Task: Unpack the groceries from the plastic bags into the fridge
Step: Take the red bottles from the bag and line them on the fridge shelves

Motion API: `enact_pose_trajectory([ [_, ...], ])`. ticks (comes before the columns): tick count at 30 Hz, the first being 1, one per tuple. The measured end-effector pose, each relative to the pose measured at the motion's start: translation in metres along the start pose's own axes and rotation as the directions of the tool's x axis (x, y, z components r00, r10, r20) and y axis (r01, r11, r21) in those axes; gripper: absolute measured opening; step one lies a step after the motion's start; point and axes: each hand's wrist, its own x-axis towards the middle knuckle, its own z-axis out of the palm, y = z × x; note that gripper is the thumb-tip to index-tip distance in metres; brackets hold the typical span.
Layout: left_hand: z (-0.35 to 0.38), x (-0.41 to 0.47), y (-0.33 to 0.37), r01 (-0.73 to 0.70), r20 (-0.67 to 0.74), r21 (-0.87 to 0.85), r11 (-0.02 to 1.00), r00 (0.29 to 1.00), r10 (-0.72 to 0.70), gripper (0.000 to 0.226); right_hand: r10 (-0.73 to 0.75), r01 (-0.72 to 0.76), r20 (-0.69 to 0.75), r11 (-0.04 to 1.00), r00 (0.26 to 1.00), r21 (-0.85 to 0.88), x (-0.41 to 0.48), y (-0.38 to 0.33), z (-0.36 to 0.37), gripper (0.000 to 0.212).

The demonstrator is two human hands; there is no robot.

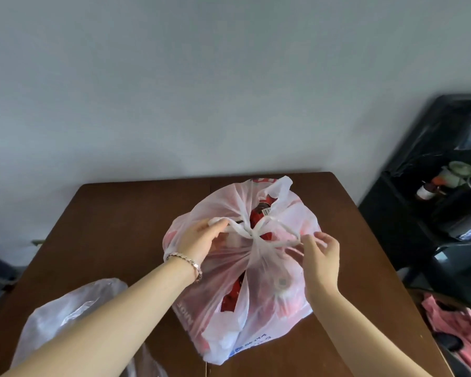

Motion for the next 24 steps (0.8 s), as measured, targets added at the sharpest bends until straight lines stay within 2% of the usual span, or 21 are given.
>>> enact_pose_trajectory([
  [1, -0.001, 0.002, -0.006, 0.002, -0.048, 0.019, 1.000, 0.999, -0.001, 0.012, -0.074, 0.073, 0.013, 0.997, 0.997, 0.009, -0.006, -0.002, 0.005, 0.026],
  [2, 0.000, 0.000, -0.007, 0.000, -0.064, 0.066, 0.998, 0.998, 0.004, 0.017, -0.141, 0.144, 0.042, 0.985, 0.989, -0.093, -0.012, -0.001, 0.012, 0.031],
  [3, 0.001, -0.001, -0.012, -0.018, -0.046, 0.118, 0.993, 0.999, 0.023, 0.020, -0.167, 0.183, 0.082, 0.944, 0.983, -0.276, -0.016, 0.003, 0.019, 0.040],
  [4, 0.003, -0.005, -0.012, -0.040, -0.029, 0.164, 0.986, 0.999, 0.045, 0.019, -0.156, 0.200, 0.127, 0.836, 0.979, -0.511, -0.017, 0.010, 0.024, 0.054],
  [5, 0.006, -0.007, -0.011, -0.075, -0.003, 0.223, 0.972, 0.997, 0.078, 0.018, -0.127, 0.216, 0.177, 0.661, 0.976, -0.719, -0.016, 0.018, 0.030, 0.066],
  [6, 0.009, -0.012, -0.007, -0.116, 0.025, 0.275, 0.954, 0.993, 0.114, 0.016, -0.114, 0.254, 0.227, 0.461, 0.967, -0.850, -0.013, 0.025, 0.037, 0.071],
  [7, 0.011, -0.013, -0.006, -0.165, 0.063, 0.315, 0.935, 0.986, 0.153, 0.012, -0.129, 0.300, 0.273, 0.298, 0.953, -0.906, -0.009, 0.030, 0.044, 0.067],
  [8, 0.012, -0.015, -0.003, -0.211, 0.105, 0.340, 0.916, 0.977, 0.187, 0.010, -0.167, 0.344, 0.314, 0.202, 0.935, -0.917, -0.004, 0.031, 0.050, 0.056],
  [9, 0.013, -0.013, -0.005, -0.255, 0.143, 0.346, 0.903, 0.965, 0.217, 0.010, -0.199, 0.377, 0.343, 0.167, 0.918, -0.911, 0.000, 0.030, 0.056, 0.044],
  [10, 0.013, -0.013, -0.005, -0.290, 0.174, 0.344, 0.893, 0.954, 0.243, 0.014, -0.227, 0.412, 0.370, 0.177, 0.901, -0.894, 0.003, 0.028, 0.060, 0.037],
  [12, 0.012, -0.014, -0.009, -0.325, 0.234, 0.423, 0.846, 0.941, 0.245, 0.034, -0.213, 0.449, 0.397, 0.340, 0.893, -0.826, 0.005, 0.028, 0.062, 0.033],
  [13, 0.012, -0.014, -0.014, -0.344, 0.287, 0.516, 0.785, 0.932, 0.220, 0.046, -0.188, 0.453, 0.412, 0.417, 0.891, -0.788, 0.003, 0.029, 0.058, 0.032],
  [14, 0.012, -0.015, -0.019, -0.367, 0.346, 0.630, 0.685, 0.922, 0.177, 0.057, -0.183, 0.468, 0.435, 0.457, 0.882, -0.757, -0.001, 0.029, 0.052, 0.032],
  [16, 0.014, -0.015, -0.029, -0.425, 0.423, 0.836, 0.347, 0.902, 0.086, 0.071, -0.186, 0.501, 0.478, 0.504, 0.859, -0.704, -0.011, 0.028, 0.038, 0.035],
  [18, 0.021, -0.014, -0.031, -0.453, 0.451, 0.892, 0.006, 0.889, 0.084, 0.061, -0.203, 0.510, 0.482, 0.525, 0.853, -0.682, -0.023, 0.022, 0.020, 0.039],
  [19, 0.025, -0.013, -0.031, -0.443, 0.447, 0.894, -0.060, 0.888, 0.107, 0.051, -0.245, 0.530, 0.474, 0.494, 0.846, -0.689, -0.028, 0.019, 0.009, 0.040],
  [20, 0.030, -0.014, -0.029, -0.423, 0.422, 0.906, -0.022, 0.896, 0.135, 0.040, -0.308, 0.562, 0.470, 0.448, 0.827, -0.695, -0.030, 0.019, -0.004, 0.040],
  [21, 0.036, -0.017, -0.027, -0.392, 0.368, 0.908, 0.146, 0.915, 0.164, 0.030, -0.352, 0.574, 0.455, 0.438, 0.818, -0.692, -0.030, 0.021, -0.019, 0.040],
  [22, 0.042, -0.023, -0.022, -0.343, 0.298, 0.859, 0.380, 0.939, 0.174, 0.023, -0.359, 0.549, 0.418, 0.478, 0.835, -0.685, -0.029, 0.023, -0.035, 0.041],
  [23, 0.048, -0.029, -0.015, -0.286, 0.225, 0.767, 0.574, 0.958, 0.177, 0.022, -0.335, 0.494, 0.364, 0.548, 0.869, -0.675, -0.026, 0.025, -0.050, 0.042],
  [24, 0.053, -0.035, -0.005, -0.234, 0.150, 0.663, 0.711, 0.972, 0.181, 0.025, -0.300, 0.427, 0.304, 0.610, 0.904, -0.668, -0.022, 0.028, -0.063, 0.041],
])
